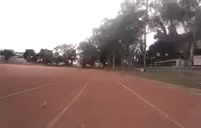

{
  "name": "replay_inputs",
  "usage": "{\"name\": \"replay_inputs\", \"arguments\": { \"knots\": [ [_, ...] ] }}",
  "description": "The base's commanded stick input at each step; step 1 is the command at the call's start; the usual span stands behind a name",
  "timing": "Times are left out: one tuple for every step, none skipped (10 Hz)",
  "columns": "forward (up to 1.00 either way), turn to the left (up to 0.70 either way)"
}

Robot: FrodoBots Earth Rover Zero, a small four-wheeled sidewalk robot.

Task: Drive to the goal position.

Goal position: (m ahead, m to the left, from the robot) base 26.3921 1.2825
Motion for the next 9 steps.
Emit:
{"name": "replay_inputs", "arguments": {
  "knots": [
    [0.5, 0.0],
    [0.5, 0.0],
    [0.5, 0.0],
    [0.5, 0.0],
    [0.5, 0.0],
    [0.5, 0.0],
    [0.5, 0.0],
    [0.5, 0.0],
    [0.5, 0.0]
  ]
}}
